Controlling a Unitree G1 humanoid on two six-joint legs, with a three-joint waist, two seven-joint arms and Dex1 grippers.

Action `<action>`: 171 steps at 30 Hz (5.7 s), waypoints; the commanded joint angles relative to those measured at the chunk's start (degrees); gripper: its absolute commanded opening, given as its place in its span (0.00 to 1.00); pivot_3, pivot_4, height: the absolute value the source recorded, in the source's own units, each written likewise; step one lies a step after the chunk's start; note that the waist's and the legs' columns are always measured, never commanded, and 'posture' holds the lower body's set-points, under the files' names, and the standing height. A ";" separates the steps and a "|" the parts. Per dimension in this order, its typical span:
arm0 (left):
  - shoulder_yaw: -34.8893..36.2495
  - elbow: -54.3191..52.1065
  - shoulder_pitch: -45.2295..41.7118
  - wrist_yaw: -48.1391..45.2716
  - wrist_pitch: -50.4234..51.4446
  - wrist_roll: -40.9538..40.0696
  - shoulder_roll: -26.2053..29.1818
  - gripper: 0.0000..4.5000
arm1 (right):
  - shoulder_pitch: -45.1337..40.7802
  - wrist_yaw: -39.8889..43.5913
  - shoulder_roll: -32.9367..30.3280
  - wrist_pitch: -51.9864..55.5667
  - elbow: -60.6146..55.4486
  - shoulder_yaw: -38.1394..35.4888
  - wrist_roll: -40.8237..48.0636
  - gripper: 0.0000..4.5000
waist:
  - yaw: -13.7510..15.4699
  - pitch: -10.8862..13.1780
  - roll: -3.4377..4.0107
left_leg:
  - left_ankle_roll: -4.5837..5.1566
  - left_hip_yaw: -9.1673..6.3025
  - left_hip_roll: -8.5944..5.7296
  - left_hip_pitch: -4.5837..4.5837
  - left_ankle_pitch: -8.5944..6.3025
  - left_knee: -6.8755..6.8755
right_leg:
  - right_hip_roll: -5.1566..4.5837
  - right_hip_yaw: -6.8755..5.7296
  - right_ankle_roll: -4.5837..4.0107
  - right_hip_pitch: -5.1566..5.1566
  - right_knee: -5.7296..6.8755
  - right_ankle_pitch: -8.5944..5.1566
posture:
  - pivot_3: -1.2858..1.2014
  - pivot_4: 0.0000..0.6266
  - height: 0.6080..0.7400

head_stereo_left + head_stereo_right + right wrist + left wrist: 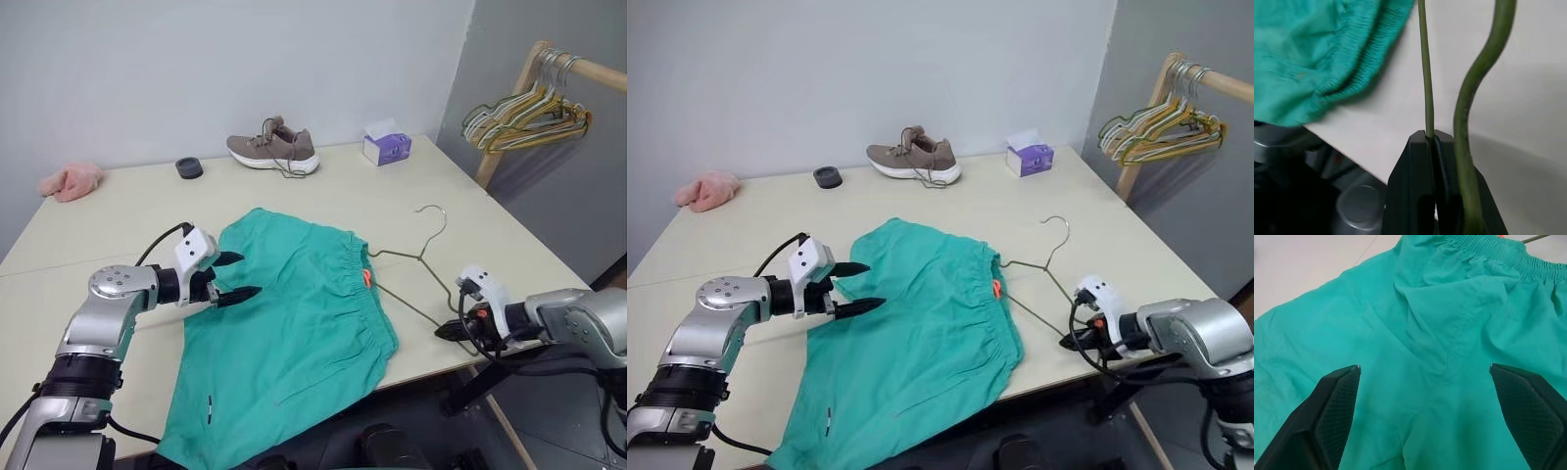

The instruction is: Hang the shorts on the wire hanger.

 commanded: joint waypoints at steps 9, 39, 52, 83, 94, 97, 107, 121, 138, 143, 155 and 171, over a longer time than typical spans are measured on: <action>1.27 -0.82 -0.24 0.77 -1.19 -0.15 -0.45 0.99 | -8.28 -10.04 11.41 6.86 3.19 -5.15 0.47 0.00 | 0.29 -0.01 0.05 | 0.00 0.00 -0.03 -0.01 0.00 0.02 | -0.04 0.01 0.00 -0.02 0.03 0.01 | 0.42 0.00 1.00; -4.28 -4.73 -13.05 -10.07 -1.32 0.47 1.19 0.99 | -10.45 2.57 -5.58 -41.94 -12.04 22.11 -28.67 0.00 | 0.04 0.01 0.03 | 0.00 -0.01 -0.03 -0.03 -0.01 0.01 | -0.03 -0.02 0.01 -0.04 -0.03 0.00 | 0.42 0.00 1.00; -8.31 -5.20 -10.91 -12.09 -3.87 2.71 0.34 0.87 | -11.19 6.13 -3.39 -48.25 -13.07 21.48 -34.58 0.00 | 0.02 0.01 0.04 | 0.00 -0.02 -0.03 -0.03 -0.01 0.01 | -0.03 -0.03 0.01 -0.04 -0.02 0.00 | 0.41 0.00 1.00; -7.48 -8.59 -6.94 -13.31 0.40 1.78 2.06 0.00 | 7.08 14.62 -10.49 -53.04 -7.62 6.24 -25.62 0.89 | -0.18 -0.03 -0.03 | 0.01 -0.04 0.00 0.04 -0.01 0.02 | 0.00 -0.05 -0.01 0.04 0.04 0.00 | 0.42 0.00 1.00; -4.15 -8.07 -9.19 -10.09 4.72 -1.78 0.58 0.00 | 9.17 -5.81 15.25 -26.50 -13.74 5.04 -16.77 0.96 | 0.21 -0.03 -0.01 | 0.00 -0.07 -0.03 0.01 -0.01 0.06 | -0.02 -0.02 -0.01 0.01 0.07 -0.01 | 0.42 0.00 1.00; -3.85 -8.35 -9.09 -9.93 5.12 -1.94 0.70 0.00 | 8.97 -7.15 17.63 -24.55 -13.15 6.27 -15.88 0.96 | 0.34 -0.04 -0.02 | 0.00 -0.08 -0.05 0.01 -0.01 0.06 | -0.04 -0.03 -0.01 0.02 0.07 0.00 | 0.42 0.00 1.00; -1.10 -10.14 -7.68 -8.10 8.83 -5.00 1.09 0.00 | 7.37 -12.59 19.54 -29.33 -8.02 9.75 -19.75 0.38 | 0.34 -0.04 -0.01 | 0.01 -0.08 -0.04 0.01 -0.01 0.03 | -0.03 -0.04 -0.01 0.00 0.07 0.00 | 0.43 0.00 1.00; 3.20 -17.42 -1.03 -15.27 21.24 -14.66 10.65 0.00 | 0.37 -7.88 10.73 -38.54 3.06 1.74 -19.91 0.00 | 0.26 -0.02 0.00 | 0.01 -0.05 -0.02 0.02 -0.01 0.01 | 0.00 -0.04 -0.02 -0.01 0.07 -0.01 | 0.43 0.00 1.00; -0.66 -11.33 -0.81 -16.35 11.71 -7.16 15.42 0.00 | -0.18 -5.24 5.46 -36.56 1.94 -0.30 -16.60 0.00 | 1.10 0.00 0.03 | 0.01 -0.01 -0.02 0.03 -0.01 0.02 | 0.01 0.00 -0.02 -0.01 0.07 -0.01 | 0.43 0.00 1.00; -1.77 -9.31 -1.01 -16.02 8.78 -4.69 16.23 0.00 | 0.06 -4.95 3.79 -36.34 0.80 -0.71 -15.86 0.00 | 1.25 0.01 0.04 | 0.01 0.00 -0.02 0.03 -0.01 0.02 | 0.00 0.00 -0.02 -0.01 0.06 -0.01 | 0.43 0.00 1.00; -5.25 -10.23 -3.42 -13.03 7.27 -3.60 11.00 0.00 | -7.53 -0.93 2.70 -37.12 -10.04 11.48 -18.30 0.00 | 1.29 0.03 0.07 | 0.01 0.00 -0.01 0.03 -0.01 0.02 | 0.00 -0.01 -0.02 -0.03 0.06 -0.01 | 0.42 0.00 1.00; -5.99 -12.28 -3.43 -12.31 8.68 -3.55 6.23 0.00 | -10.11 1.83 -0.46 -34.98 -14.73 14.82 -20.99 0.70 | 1.31 0.02 0.06 | 0.01 -0.04 -0.02 -0.01 -0.01 0.03 | -0.03 -0.03 -0.02 -0.04 0.03 -0.01 | 0.42 0.00 1.00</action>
